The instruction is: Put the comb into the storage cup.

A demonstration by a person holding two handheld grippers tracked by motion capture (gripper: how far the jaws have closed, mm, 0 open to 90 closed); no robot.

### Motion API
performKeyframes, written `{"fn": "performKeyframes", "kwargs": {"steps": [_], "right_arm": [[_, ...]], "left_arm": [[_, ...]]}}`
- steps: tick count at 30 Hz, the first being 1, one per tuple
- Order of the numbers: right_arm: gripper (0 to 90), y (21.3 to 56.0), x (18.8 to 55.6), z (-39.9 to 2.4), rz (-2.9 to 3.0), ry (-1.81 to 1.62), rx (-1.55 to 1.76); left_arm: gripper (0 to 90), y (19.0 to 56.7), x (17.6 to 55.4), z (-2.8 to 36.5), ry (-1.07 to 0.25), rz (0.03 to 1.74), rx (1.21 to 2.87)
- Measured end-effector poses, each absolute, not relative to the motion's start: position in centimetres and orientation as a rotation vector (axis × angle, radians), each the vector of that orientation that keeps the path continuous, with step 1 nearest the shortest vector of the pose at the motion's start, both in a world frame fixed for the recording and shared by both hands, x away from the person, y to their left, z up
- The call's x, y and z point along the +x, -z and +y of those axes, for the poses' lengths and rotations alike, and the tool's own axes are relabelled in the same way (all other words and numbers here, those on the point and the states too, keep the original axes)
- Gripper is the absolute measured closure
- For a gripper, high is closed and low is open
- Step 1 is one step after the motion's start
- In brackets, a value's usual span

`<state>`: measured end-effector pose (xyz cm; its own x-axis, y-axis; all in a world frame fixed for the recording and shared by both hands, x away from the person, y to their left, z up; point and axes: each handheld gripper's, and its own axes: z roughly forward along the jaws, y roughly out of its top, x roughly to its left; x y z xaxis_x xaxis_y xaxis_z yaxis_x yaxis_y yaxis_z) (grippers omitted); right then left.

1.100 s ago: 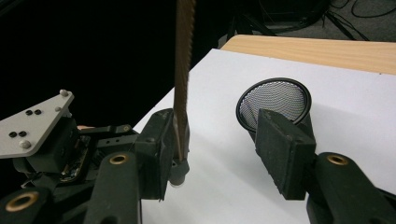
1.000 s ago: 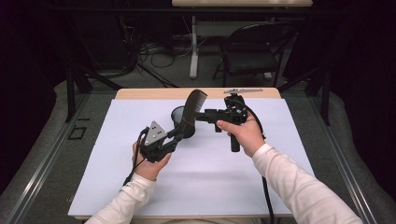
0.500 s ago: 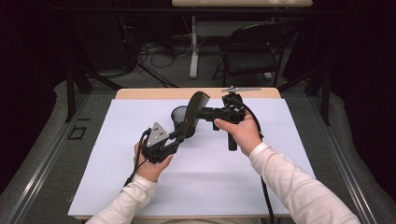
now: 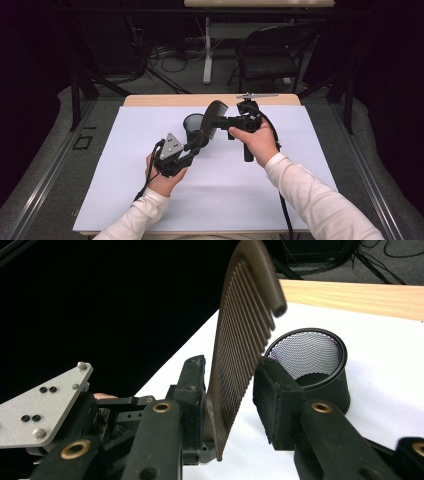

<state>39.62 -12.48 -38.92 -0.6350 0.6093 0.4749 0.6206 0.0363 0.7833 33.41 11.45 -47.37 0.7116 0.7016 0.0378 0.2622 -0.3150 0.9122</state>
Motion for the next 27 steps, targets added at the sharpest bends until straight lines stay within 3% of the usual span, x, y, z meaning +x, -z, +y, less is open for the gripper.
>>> {"fn": "performKeyframes", "kwargs": {"steps": [12, 27], "right_arm": [[77.5, 39.12, 39.61, -12.22, -2.262, 1.671, -1.344], [83.0, 39.33, 39.57, -12.13, -2.228, 1.660, -1.354]], "left_arm": [[72.5, 47.39, 33.27, 11.31, -0.534, 0.740, 1.890], [72.6, 47.44, 33.20, 11.23, -0.532, 0.735, 1.895]]}}
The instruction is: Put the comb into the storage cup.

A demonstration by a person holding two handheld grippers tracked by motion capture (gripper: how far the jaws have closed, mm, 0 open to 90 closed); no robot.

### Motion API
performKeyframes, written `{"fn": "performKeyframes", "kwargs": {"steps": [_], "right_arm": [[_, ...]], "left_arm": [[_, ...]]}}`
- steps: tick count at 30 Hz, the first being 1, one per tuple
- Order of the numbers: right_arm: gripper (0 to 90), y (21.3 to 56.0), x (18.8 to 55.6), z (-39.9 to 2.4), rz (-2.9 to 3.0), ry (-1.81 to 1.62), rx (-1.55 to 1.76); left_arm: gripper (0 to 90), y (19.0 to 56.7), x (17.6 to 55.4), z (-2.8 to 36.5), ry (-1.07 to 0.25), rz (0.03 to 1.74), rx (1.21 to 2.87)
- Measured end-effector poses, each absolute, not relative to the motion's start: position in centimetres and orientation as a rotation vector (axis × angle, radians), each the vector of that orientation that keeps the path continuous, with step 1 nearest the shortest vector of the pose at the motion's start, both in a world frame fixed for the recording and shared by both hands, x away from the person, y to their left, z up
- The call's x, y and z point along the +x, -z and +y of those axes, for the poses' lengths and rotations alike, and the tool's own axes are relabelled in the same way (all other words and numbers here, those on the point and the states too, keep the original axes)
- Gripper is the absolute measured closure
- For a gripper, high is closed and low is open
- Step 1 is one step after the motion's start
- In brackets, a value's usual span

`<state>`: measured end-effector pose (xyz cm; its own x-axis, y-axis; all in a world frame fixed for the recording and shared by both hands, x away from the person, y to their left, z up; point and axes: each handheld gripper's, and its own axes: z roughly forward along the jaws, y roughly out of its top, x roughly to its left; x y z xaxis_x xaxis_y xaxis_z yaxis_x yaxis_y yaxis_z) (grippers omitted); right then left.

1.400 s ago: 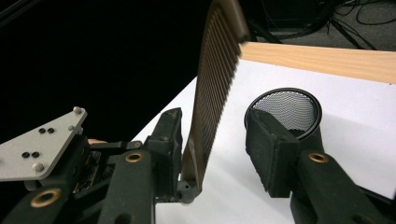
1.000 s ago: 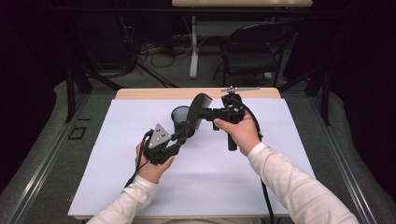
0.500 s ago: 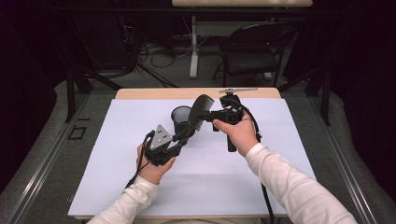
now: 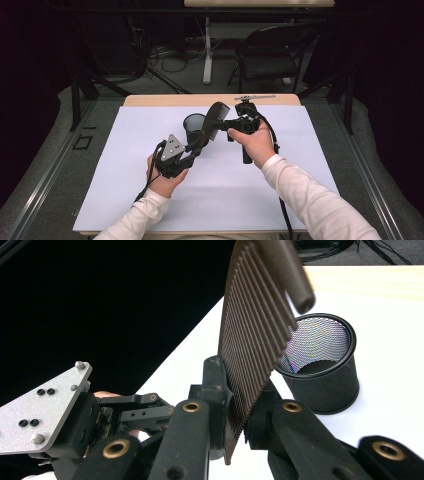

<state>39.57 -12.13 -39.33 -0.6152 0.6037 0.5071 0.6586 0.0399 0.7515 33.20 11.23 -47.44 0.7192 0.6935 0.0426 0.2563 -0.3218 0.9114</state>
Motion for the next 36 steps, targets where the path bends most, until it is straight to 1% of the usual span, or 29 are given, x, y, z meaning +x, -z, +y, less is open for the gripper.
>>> {"fn": "performKeyframes", "kwargs": {"steps": [16, 36], "right_arm": [[86.0, 39.52, 39.64, -12.28, -2.168, 1.662, -1.361], [86.7, 39.65, 39.65, -12.35, -2.162, 1.667, -1.355]], "left_arm": [[72.5, 47.51, 33.21, 11.20, -0.529, 0.734, 1.896], [72.5, 47.54, 33.26, 11.22, -0.522, 0.732, 1.896]]}}
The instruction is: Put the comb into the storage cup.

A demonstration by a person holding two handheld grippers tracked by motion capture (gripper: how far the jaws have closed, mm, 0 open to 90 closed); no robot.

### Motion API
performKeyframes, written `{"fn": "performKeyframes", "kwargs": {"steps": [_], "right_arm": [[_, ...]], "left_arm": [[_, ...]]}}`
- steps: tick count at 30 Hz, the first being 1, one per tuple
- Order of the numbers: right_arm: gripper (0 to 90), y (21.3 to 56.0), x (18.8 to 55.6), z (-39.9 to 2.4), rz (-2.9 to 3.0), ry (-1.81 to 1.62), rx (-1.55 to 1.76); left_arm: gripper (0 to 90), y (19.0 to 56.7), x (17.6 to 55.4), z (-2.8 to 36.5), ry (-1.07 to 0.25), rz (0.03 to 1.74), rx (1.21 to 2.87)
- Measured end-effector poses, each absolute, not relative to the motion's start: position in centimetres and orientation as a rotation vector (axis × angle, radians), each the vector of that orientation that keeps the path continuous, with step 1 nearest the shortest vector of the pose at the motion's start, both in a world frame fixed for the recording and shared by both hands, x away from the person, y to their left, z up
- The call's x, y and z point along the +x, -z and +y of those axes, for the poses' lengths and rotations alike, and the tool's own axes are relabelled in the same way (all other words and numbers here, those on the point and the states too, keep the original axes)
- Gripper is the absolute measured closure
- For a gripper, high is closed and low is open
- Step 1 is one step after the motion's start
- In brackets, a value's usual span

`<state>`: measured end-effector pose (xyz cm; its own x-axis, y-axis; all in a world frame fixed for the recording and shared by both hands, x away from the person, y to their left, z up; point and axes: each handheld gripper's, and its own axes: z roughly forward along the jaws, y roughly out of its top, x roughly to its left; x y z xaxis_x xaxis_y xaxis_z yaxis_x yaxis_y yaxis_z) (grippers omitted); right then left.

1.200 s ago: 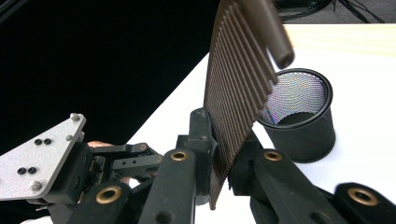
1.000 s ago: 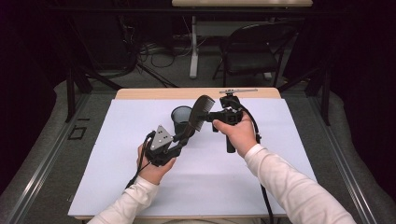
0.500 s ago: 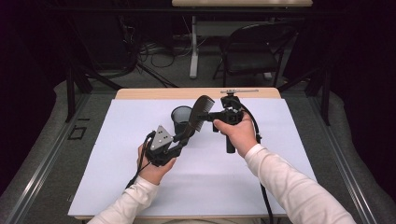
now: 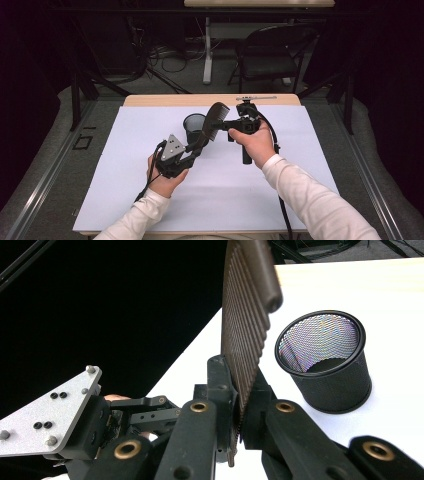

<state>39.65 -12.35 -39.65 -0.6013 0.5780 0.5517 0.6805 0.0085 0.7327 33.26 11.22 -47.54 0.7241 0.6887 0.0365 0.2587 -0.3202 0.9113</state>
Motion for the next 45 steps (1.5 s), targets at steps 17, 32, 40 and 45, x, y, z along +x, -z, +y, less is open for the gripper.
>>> {"fn": "performKeyframes", "kwargs": {"steps": [17, 32, 40, 45], "right_arm": [[86.9, 39.65, 39.58, -12.41, -2.159, 1.671, -1.355], [87.0, 39.67, 39.57, -12.39, -2.146, 1.678, -1.363], [87.1, 39.80, 39.55, -12.40, -2.128, 1.692, -1.364], [87.1, 39.80, 39.57, -12.40, -2.125, 1.703, -1.355]], "left_arm": [[72.4, 47.53, 33.23, 11.21, -0.524, 0.730, 1.893], [72.3, 47.55, 33.23, 11.24, -0.527, 0.728, 1.885], [72.2, 47.56, 33.26, 11.26, -0.527, 0.730, 1.880], [72.1, 47.53, 33.23, 11.28, -0.529, 0.732, 1.876]]}}
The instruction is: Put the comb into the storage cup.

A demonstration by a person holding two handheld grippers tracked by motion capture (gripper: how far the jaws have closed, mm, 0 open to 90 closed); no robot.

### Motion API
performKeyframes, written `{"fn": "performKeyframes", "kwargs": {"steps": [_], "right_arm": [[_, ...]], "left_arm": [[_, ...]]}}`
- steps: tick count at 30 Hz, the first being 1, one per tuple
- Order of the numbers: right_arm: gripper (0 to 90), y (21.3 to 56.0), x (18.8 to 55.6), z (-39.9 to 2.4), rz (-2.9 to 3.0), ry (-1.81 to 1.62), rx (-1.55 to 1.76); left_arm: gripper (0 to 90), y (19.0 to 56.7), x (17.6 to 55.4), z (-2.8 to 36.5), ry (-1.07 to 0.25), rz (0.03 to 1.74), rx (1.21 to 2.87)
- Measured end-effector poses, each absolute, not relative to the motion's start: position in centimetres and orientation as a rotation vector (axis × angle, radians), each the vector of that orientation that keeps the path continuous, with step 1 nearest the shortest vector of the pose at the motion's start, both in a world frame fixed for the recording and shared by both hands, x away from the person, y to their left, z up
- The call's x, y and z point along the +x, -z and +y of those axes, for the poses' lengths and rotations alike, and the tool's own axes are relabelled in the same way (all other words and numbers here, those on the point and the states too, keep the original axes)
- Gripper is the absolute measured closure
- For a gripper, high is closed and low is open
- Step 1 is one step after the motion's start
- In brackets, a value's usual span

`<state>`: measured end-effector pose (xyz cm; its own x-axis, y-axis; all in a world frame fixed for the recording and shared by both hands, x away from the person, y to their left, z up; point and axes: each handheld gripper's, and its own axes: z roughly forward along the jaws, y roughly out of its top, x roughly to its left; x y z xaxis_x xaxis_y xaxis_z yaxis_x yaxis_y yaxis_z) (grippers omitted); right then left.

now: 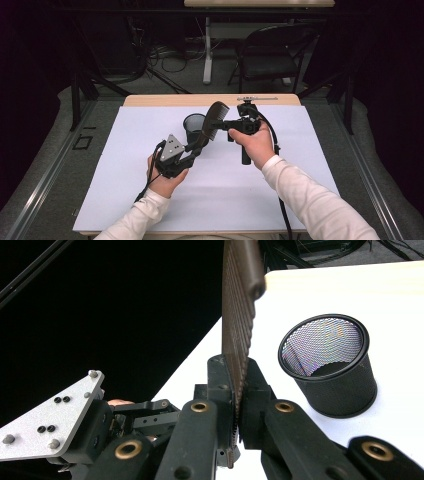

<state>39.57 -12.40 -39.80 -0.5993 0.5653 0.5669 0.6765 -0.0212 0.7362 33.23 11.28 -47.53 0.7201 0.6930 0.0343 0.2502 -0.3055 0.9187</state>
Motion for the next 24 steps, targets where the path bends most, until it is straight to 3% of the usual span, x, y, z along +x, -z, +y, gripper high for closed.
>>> {"fn": "performKeyframes", "kwargs": {"steps": [8, 18, 24], "right_arm": [[87.1, 39.81, 39.54, -12.39, -2.121, 1.699, -1.358], [87.1, 39.90, 39.61, -12.37, -2.121, 1.698, -1.361], [87.1, 40.05, 39.68, -12.43, -2.124, 1.698, -1.363]], "left_arm": [[69.7, 47.54, 33.27, 11.28, -0.531, 0.739, 1.866], [52.0, 47.57, 33.58, 11.45, -0.509, 0.759, 1.836], [46.7, 47.67, 33.78, 11.46, -0.492, 0.771, 1.832]]}}
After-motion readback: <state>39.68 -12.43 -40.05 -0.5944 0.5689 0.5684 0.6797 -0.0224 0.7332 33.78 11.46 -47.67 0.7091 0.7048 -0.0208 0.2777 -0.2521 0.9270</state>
